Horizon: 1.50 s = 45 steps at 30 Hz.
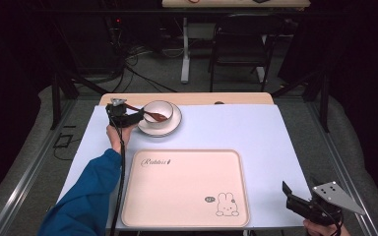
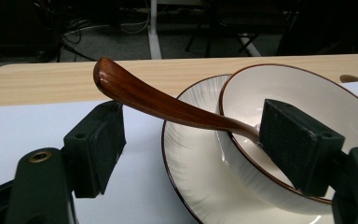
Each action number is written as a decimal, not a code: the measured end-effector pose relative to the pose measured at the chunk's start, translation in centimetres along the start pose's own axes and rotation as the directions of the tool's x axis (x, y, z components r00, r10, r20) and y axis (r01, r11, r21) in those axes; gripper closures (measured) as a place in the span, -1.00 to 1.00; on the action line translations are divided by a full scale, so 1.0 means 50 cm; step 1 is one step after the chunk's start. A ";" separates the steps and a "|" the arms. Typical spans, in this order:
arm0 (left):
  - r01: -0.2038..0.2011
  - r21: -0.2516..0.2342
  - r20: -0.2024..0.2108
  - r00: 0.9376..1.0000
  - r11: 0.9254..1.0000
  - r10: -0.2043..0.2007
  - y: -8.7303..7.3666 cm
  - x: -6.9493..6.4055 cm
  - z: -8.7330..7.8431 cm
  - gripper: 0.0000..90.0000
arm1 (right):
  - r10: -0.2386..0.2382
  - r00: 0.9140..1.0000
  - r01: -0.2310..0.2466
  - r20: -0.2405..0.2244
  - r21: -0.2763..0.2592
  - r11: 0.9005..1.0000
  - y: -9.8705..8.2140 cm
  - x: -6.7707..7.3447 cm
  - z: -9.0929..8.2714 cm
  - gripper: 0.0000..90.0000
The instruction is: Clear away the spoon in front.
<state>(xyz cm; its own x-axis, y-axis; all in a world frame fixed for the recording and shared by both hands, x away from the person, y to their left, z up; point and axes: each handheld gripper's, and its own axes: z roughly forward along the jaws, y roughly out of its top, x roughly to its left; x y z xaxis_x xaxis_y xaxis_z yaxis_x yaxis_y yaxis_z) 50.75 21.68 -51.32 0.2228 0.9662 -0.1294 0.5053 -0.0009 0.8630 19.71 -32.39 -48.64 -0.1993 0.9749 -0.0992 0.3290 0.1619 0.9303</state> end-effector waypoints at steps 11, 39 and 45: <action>0.025 -0.043 0.028 0.999 0.999 -0.024 -0.003 0.009 0.013 -0.30 | -0.002 1.000 0.002 0.003 -0.002 1.000 0.000 -0.001 -0.001 -0.68; 0.098 -0.110 0.053 0.994 0.989 -0.092 -0.004 0.015 0.003 0.36 | -0.001 1.000 0.001 0.003 -0.002 1.000 0.000 0.000 0.000 -0.68; 0.104 -0.126 0.057 0.994 0.987 -0.097 0.001 0.011 -0.006 0.47 | -0.001 1.000 0.001 0.003 -0.002 1.000 0.000 0.000 0.000 -0.68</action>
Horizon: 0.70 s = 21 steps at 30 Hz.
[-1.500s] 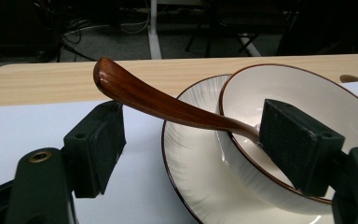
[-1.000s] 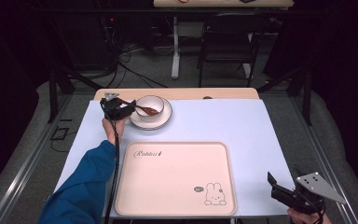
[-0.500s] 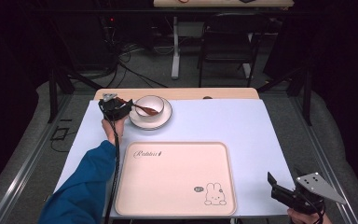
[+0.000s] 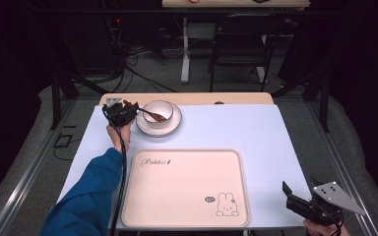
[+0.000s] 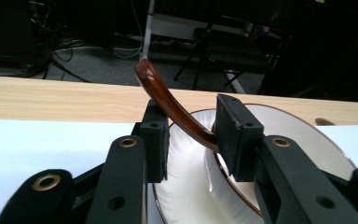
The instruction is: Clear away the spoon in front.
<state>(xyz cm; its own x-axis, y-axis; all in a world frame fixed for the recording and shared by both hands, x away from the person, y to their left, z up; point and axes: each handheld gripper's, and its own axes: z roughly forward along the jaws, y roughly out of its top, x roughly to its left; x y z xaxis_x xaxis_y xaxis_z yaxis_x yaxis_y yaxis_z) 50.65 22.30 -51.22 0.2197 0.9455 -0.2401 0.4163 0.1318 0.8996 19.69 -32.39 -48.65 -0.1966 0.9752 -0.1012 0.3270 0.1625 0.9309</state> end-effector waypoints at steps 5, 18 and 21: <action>0.012 -0.003 0.011 1.000 1.000 -0.012 0.008 -0.002 -0.006 0.52 | -0.003 1.000 0.003 0.002 -0.001 1.000 0.000 -0.001 0.000 -0.68; 0.016 -0.030 0.056 0.998 0.999 -0.014 0.026 -0.012 -0.020 0.67 | 0.001 1.000 -0.001 0.004 0.001 1.000 0.000 0.000 0.000 -0.68; 0.015 -0.036 0.061 0.998 0.999 -0.012 0.028 -0.011 -0.023 0.69 | 0.000 1.000 0.000 0.003 -0.001 1.000 0.000 0.000 -0.001 -0.68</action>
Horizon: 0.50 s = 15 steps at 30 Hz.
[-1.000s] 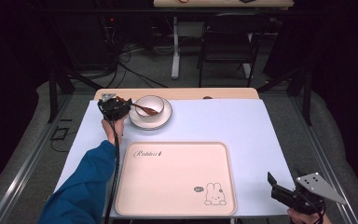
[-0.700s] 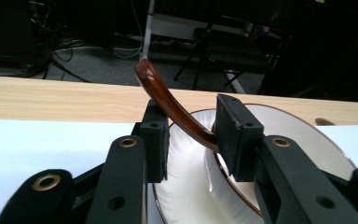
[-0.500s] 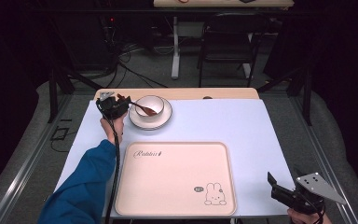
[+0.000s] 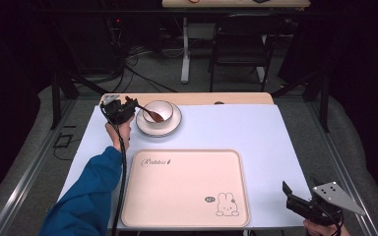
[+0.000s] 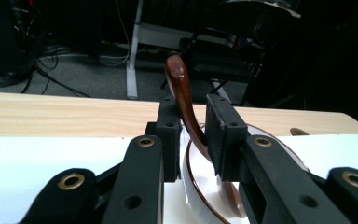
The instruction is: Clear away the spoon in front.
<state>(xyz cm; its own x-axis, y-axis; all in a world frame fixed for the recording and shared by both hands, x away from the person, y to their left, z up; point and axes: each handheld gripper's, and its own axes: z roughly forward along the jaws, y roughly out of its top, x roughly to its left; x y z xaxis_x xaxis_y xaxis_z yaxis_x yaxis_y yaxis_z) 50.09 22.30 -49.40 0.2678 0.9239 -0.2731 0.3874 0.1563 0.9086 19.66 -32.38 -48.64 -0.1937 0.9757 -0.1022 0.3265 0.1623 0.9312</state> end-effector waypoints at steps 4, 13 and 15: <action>0.008 -0.003 0.014 1.000 1.000 -0.008 0.004 0.001 -0.001 0.74 | 0.000 1.000 0.000 0.000 0.002 1.000 0.000 0.000 0.001 -0.68; 0.025 -0.028 0.065 0.998 0.999 -0.023 0.017 -0.001 -0.013 0.86 | 0.000 1.000 0.000 -0.001 0.001 1.000 0.000 0.000 0.000 -0.68; 0.014 -0.027 0.064 0.998 1.000 -0.012 0.020 -0.001 -0.015 0.88 | -0.002 1.000 0.002 0.000 -0.003 1.000 0.000 -0.001 0.000 -0.68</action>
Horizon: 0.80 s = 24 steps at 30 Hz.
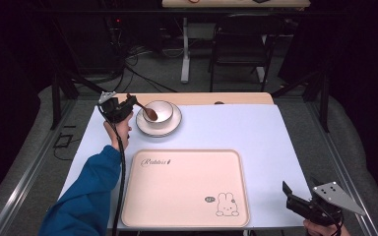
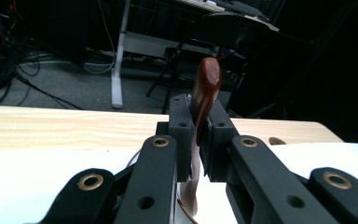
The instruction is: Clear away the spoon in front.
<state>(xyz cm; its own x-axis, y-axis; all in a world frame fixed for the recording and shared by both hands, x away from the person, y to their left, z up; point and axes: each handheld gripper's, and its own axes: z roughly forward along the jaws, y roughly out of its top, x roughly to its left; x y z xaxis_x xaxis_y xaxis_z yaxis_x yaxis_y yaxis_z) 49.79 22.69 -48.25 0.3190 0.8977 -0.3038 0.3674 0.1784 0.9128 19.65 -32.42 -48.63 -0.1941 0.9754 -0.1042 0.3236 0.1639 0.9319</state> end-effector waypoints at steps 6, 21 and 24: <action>-0.004 0.010 0.000 1.000 1.000 0.004 0.009 -0.003 -0.004 0.88 | 0.001 1.000 -0.001 -0.001 0.001 1.000 0.000 0.000 0.000 -0.68; -0.027 -0.024 0.034 0.999 0.999 0.027 0.040 -0.008 -0.031 0.88 | 0.000 1.000 0.000 -0.003 -0.003 1.000 0.000 0.001 0.000 -0.68; -0.038 -0.028 0.044 0.998 0.999 0.040 0.047 -0.010 -0.038 0.88 | 0.001 1.000 -0.001 -0.001 -0.003 1.000 0.000 0.001 0.000 -0.68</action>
<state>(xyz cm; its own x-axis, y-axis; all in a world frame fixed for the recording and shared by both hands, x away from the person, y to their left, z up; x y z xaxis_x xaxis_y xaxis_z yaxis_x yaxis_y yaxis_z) 48.82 23.42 -45.42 0.3717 0.8854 -0.2791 0.3298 0.1551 0.9312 19.63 -32.39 -48.63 -0.1945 0.9754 -0.1034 0.3206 0.1629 0.9331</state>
